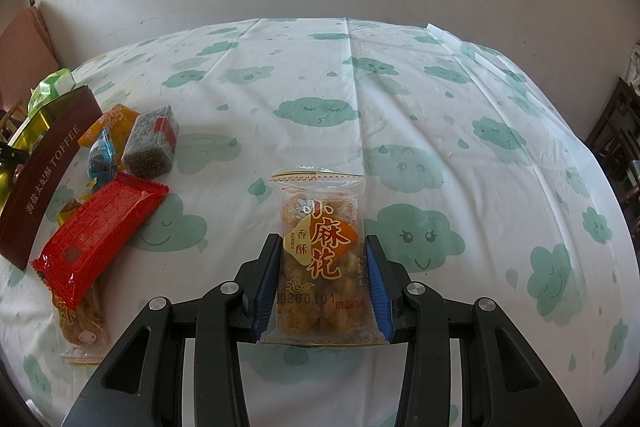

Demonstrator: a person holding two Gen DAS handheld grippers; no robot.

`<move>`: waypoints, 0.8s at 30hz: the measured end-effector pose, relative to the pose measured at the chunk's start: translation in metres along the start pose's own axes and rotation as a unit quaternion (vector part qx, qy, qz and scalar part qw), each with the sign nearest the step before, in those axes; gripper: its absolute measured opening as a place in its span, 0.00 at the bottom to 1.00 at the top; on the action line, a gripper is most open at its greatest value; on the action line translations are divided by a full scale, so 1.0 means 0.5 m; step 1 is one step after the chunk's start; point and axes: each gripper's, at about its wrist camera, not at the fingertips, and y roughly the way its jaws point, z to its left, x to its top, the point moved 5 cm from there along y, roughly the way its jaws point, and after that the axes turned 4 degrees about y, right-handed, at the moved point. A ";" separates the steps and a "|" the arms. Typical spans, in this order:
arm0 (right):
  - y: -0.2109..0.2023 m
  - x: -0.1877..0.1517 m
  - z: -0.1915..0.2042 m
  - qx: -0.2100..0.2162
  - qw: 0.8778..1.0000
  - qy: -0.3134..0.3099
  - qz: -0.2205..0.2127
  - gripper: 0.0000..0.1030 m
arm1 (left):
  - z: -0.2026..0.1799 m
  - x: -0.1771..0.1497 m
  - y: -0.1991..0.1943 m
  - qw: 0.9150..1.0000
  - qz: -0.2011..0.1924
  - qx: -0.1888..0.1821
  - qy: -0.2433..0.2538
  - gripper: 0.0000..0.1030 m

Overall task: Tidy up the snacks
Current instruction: 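Lower the pink candy into the tin box and open the left gripper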

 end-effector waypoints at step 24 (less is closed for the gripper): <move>0.006 0.013 -0.010 -0.005 0.999 0.000 0.033 0.41 | -0.071 -0.095 -0.111 0.996 -0.076 0.009 0.047 0.55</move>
